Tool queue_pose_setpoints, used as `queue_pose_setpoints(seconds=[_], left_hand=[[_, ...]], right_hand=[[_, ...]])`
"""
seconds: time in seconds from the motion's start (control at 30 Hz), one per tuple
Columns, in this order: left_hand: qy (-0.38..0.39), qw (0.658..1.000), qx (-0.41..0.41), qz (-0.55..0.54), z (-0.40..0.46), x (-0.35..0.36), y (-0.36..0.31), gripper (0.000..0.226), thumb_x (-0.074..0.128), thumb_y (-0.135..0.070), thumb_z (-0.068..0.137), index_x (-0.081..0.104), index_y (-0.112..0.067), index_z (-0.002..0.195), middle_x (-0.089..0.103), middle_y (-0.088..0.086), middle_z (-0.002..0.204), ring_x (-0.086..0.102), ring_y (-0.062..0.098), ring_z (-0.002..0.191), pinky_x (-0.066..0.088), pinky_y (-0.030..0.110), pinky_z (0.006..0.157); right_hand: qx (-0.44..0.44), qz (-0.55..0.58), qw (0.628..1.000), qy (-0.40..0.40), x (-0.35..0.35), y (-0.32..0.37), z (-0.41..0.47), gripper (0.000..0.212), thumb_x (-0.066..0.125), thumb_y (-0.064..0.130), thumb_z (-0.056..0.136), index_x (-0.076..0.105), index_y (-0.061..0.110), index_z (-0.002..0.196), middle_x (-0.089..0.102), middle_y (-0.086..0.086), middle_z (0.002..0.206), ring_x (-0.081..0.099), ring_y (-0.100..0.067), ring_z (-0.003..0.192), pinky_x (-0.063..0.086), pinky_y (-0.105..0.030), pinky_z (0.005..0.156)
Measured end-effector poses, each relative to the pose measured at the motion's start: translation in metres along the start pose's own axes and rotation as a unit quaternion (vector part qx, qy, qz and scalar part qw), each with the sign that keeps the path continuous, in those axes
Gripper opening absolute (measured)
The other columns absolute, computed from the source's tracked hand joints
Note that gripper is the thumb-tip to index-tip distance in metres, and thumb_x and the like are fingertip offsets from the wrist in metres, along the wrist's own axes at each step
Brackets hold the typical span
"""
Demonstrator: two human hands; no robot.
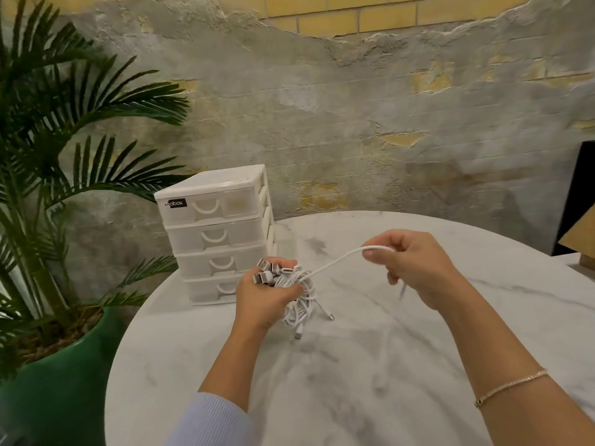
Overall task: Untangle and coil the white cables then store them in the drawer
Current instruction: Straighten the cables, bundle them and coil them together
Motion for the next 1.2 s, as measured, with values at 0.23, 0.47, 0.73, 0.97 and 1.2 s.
queue_pose_setpoints(seconds=[0.23, 0.47, 0.73, 0.97, 1.2], left_hand=[[0.107, 0.992, -0.050, -0.044, -0.007, 0.016, -0.002, 0.039, 0.073, 0.021, 0.052, 0.060, -0.007, 0.076, 0.075, 0.000, 0.080, 0.071, 0.013, 0.072, 0.054, 0.025, 0.055], [0.287, 0.948, -0.097, -0.094, -0.026, 0.039, -0.009, 0.031, 0.060, 0.014, 0.050, 0.052, -0.007, 0.071, 0.074, 0.002, 0.078, 0.070, 0.011, 0.073, 0.053, 0.020, 0.061], [0.305, 0.933, -0.085, -0.169, -0.028, 0.048, -0.011, 0.038, 0.066, 0.009, 0.040, 0.057, -0.012, 0.070, 0.068, -0.003, 0.070, 0.065, 0.013, 0.065, 0.052, 0.021, 0.060], [0.275, 0.943, -0.063, -0.174, -0.023, 0.046, -0.008, 0.035, 0.068, 0.004, 0.041, 0.058, -0.013, 0.070, 0.071, 0.002, 0.091, 0.068, 0.020, 0.081, 0.056, 0.029, 0.069], [0.250, 0.966, -0.035, -0.049, -0.019, 0.039, -0.006, 0.025, 0.069, -0.015, 0.038, 0.062, -0.024, 0.060, 0.069, 0.005, 0.076, 0.063, 0.021, 0.079, 0.049, 0.033, 0.073]], right_hand=[[-0.030, 0.071, 0.996, -0.044, -0.014, -0.001, 0.005, 0.023, 0.075, 0.003, 0.074, 0.072, 0.025, 0.071, 0.043, 0.002, 0.060, 0.040, -0.008, 0.057, 0.033, -0.011, 0.049], [-0.063, -0.088, 0.989, -0.102, -0.015, -0.019, 0.018, 0.018, 0.071, 0.018, 0.082, 0.072, 0.019, 0.100, 0.034, 0.004, 0.063, 0.037, -0.006, 0.052, 0.033, -0.017, 0.056], [0.025, -0.172, 0.983, -0.059, 0.025, -0.042, 0.019, 0.016, 0.075, 0.039, 0.075, 0.065, 0.027, 0.071, 0.065, 0.002, 0.080, 0.058, -0.016, 0.078, 0.046, -0.028, 0.072], [0.065, -0.266, 0.956, 0.107, 0.058, -0.066, 0.015, 0.004, 0.070, 0.025, 0.079, 0.067, 0.023, 0.081, 0.064, 0.003, 0.079, 0.058, -0.015, 0.075, 0.044, -0.025, 0.064], [0.041, -0.326, 0.929, 0.171, 0.067, -0.076, 0.012, 0.022, 0.070, 0.033, 0.079, 0.071, 0.020, 0.097, 0.069, -0.001, 0.096, 0.060, -0.016, 0.086, 0.044, -0.021, 0.064]])
Point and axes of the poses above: each hand's wrist, its own z-axis towards the middle knuckle, its own x-axis out of the palm, y = z × x, the point moved 6 cm from there along z, towards the middle knuckle
